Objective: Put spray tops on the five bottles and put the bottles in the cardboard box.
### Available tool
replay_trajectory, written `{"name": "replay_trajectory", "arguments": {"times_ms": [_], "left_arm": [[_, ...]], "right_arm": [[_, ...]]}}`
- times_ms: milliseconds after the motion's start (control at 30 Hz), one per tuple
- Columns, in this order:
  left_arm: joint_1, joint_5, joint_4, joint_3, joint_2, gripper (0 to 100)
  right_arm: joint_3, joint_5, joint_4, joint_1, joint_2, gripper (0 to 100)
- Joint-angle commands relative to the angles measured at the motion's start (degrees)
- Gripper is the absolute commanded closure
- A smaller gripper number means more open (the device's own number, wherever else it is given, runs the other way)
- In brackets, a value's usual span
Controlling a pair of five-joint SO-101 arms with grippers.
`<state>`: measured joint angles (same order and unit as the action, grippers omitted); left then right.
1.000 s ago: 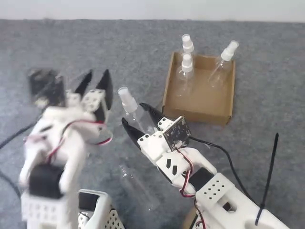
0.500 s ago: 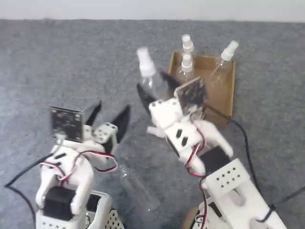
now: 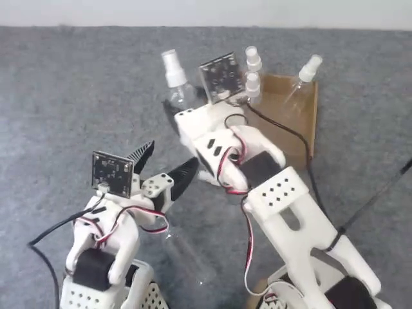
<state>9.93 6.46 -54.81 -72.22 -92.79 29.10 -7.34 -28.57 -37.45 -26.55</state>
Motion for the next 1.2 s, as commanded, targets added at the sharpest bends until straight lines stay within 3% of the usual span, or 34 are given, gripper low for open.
{"name": "replay_trajectory", "arguments": {"times_ms": [0, 200, 433, 867, 1167], "left_arm": [[-0.70, -1.41, 4.75, -1.98, -0.53, 68], [-0.62, -2.46, 4.92, -2.24, -0.53, 69], [-0.62, -2.46, 4.84, -2.24, -0.53, 69], [-0.53, -2.29, 3.96, -2.07, -0.53, 69], [-0.62, -2.20, 3.96, -2.33, -0.53, 69]], "right_arm": [[-4.40, -0.70, -3.21, -1.54, -2.59, 99.3], [-4.40, 3.87, -9.80, -1.27, -9.80, 99.3], [-4.31, 3.96, -16.92, -1.36, -17.80, 99.3], [-4.22, 4.22, -18.42, -0.92, -20.26, 99.3], [-4.40, 11.08, -23.25, 12.88, -22.37, 99.3]]}}
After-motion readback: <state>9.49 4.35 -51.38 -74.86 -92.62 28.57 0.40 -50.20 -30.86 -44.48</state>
